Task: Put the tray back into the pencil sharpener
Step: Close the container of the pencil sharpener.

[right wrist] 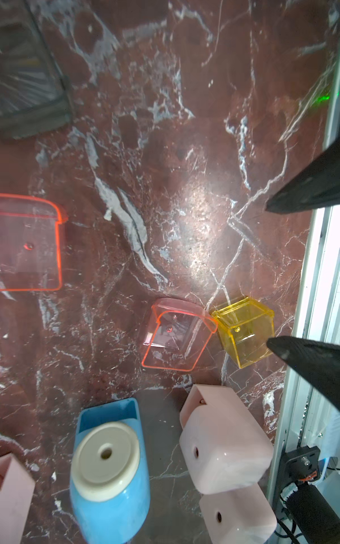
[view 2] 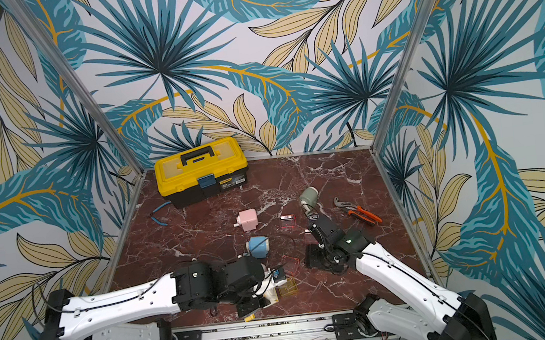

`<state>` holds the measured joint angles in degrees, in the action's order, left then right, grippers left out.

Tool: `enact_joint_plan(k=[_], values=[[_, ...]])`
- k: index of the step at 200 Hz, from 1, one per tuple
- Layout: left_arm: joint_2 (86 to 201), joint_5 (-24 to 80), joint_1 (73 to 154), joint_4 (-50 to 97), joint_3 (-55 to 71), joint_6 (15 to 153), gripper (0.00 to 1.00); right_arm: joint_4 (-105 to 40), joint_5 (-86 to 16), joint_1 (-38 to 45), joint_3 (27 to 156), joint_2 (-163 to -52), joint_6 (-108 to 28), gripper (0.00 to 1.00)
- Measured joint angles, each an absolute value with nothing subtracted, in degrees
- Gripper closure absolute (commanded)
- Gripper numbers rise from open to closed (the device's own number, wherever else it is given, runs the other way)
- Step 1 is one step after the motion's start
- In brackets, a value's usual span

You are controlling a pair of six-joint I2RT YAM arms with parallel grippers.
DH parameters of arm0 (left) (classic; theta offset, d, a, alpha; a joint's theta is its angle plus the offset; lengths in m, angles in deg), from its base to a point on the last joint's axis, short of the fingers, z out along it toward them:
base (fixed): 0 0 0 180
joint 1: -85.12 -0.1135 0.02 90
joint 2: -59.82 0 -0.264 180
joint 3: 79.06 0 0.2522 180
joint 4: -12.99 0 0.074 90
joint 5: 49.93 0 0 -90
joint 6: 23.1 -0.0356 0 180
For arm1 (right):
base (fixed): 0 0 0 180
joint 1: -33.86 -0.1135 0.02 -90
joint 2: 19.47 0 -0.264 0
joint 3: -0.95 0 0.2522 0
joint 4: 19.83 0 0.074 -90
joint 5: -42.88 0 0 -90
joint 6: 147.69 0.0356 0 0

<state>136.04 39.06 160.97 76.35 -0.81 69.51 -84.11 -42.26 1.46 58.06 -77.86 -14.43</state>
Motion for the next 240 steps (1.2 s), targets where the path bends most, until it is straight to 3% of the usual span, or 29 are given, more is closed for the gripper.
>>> enact_joint_plan(k=[71, 147, 202, 240], values=[[147.06, 35.32, 159.44, 77.40, 0.07, 70.17, 1.00, -71.00, -33.52, -1.34, 47.94, -77.97, -9.97, 0.43], [152.06, 34.90, 155.55, 73.40, -2.45, 70.36, 0.83, -57.58, -30.70, -3.81, 42.74, -80.26, -5.77, 0.49], [152.39, 36.74, 155.14, 68.73, -4.37, 70.41, 0.80, -53.08, -30.26, -4.68, 41.89, -81.64, -4.83, 0.55], [153.96, 38.58, 155.14, 67.61, -4.39, 70.45, 0.72, -52.88, -30.11, -4.99, 41.14, -82.05, -4.53, 0.58]])
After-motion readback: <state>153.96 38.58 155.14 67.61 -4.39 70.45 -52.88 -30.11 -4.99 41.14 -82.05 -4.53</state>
